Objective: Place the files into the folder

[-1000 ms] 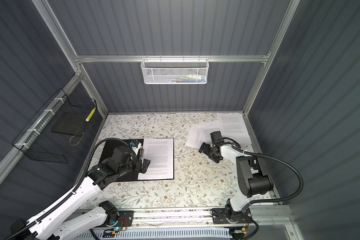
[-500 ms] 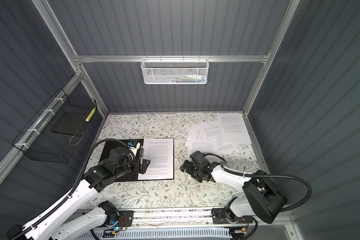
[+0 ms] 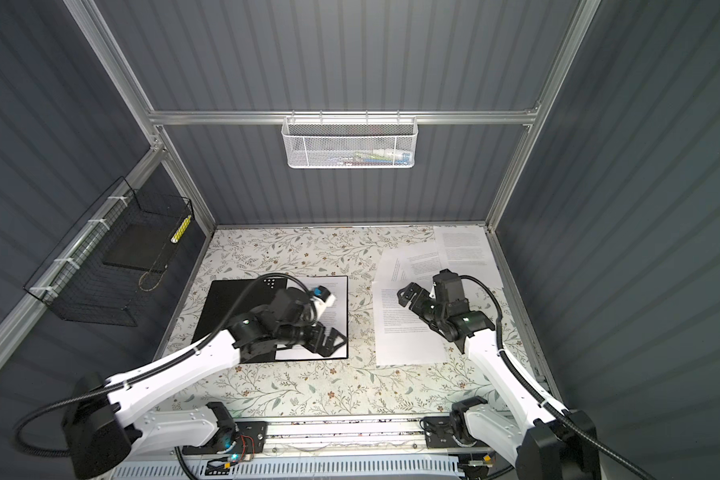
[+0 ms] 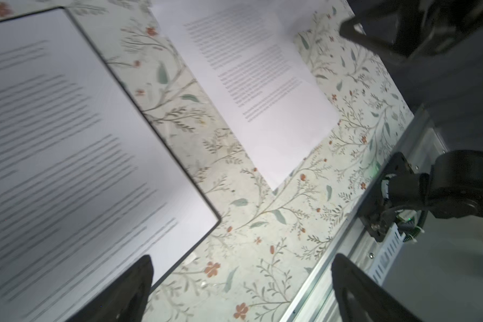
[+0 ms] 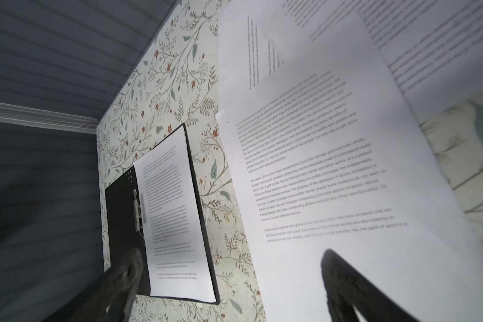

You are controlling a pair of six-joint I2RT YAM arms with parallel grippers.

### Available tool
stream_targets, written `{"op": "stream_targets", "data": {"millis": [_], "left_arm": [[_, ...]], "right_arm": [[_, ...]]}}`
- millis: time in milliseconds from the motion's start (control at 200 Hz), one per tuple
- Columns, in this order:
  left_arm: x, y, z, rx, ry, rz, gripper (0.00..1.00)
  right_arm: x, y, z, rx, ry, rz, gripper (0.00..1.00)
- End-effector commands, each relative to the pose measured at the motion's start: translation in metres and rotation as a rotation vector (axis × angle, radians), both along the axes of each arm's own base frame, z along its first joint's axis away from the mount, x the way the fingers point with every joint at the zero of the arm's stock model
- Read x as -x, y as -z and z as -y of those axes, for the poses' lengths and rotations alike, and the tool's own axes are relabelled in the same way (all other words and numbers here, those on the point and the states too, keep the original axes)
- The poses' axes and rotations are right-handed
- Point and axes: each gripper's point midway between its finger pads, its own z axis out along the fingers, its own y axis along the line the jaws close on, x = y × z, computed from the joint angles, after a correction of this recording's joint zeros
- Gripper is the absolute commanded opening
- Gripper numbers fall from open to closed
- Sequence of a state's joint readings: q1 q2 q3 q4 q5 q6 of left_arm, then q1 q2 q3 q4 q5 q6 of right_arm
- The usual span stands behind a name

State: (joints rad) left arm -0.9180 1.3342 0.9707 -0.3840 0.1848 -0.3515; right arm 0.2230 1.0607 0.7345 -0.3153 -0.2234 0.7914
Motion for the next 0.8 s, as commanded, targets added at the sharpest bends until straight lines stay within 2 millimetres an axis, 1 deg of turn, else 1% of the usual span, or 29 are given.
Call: {"op": "stream_targets", "data": {"millis": [0,75,85,125,205,225,235,240,250,285,335,425,480,570,680,795], "left_arm": [[-0.007,0.000,0.064,0.053,0.052,-0.010,1.00],[-0.001,0.017,0.101,0.017,0.102,-0.001,1.00],[-0.001,0.019,0.105,0.014,0.109,-0.002,1.00],[0.002,0.031,0.121,-0.004,0.128,-0.019,1.00],[0.005,0.055,0.147,-0.043,0.164,-0.049,1.00],[0.006,0.062,0.151,-0.057,0.173,-0.052,1.00],[0.007,0.069,0.151,-0.072,0.176,-0.057,1.00],[0.005,0.064,0.156,-0.062,0.176,-0.051,1.00],[0.004,0.063,0.160,-0.061,0.178,-0.046,1.00],[0.003,0.071,0.165,-0.084,0.182,-0.048,1.00],[0.002,0.082,0.170,-0.108,0.188,-0.061,1.00],[0.004,0.092,0.174,-0.122,0.200,-0.074,1.00],[0.007,0.097,0.175,-0.128,0.210,-0.081,1.00],[0.011,0.112,0.174,-0.154,0.228,-0.099,1.00],[0.020,0.132,0.165,-0.205,0.253,-0.138,1.00],[0.041,0.144,0.150,-0.206,0.279,-0.200,1.00]], "right_arm": [[0.000,0.006,0.017,0.032,-0.038,-0.019,0.99],[-0.004,0.011,0.037,0.022,0.012,-0.045,0.99],[-0.003,0.010,0.034,-0.001,-0.002,-0.049,0.99],[-0.002,0.009,0.038,-0.027,-0.003,-0.049,0.99],[0.001,0.008,0.044,-0.037,0.002,-0.028,0.99],[0.002,0.008,0.045,-0.034,0.003,-0.020,0.99],[0.002,0.009,0.046,-0.031,0.007,-0.018,0.99],[0.003,0.009,0.046,-0.031,0.007,-0.018,0.99],[0.004,0.009,0.046,-0.031,0.006,-0.015,0.99],[0.005,0.009,0.046,-0.031,0.008,-0.009,0.99],[0.007,0.010,0.047,-0.038,0.007,-0.011,0.99],[0.011,0.013,0.045,-0.047,0.001,-0.016,0.99],[0.013,0.016,0.047,-0.051,0.009,-0.018,0.99],[0.015,0.017,0.047,-0.064,0.017,-0.007,0.99],[0.016,0.020,0.049,-0.060,0.018,-0.004,0.99],[0.014,0.028,0.054,-0.032,0.030,-0.026,0.99]]}}
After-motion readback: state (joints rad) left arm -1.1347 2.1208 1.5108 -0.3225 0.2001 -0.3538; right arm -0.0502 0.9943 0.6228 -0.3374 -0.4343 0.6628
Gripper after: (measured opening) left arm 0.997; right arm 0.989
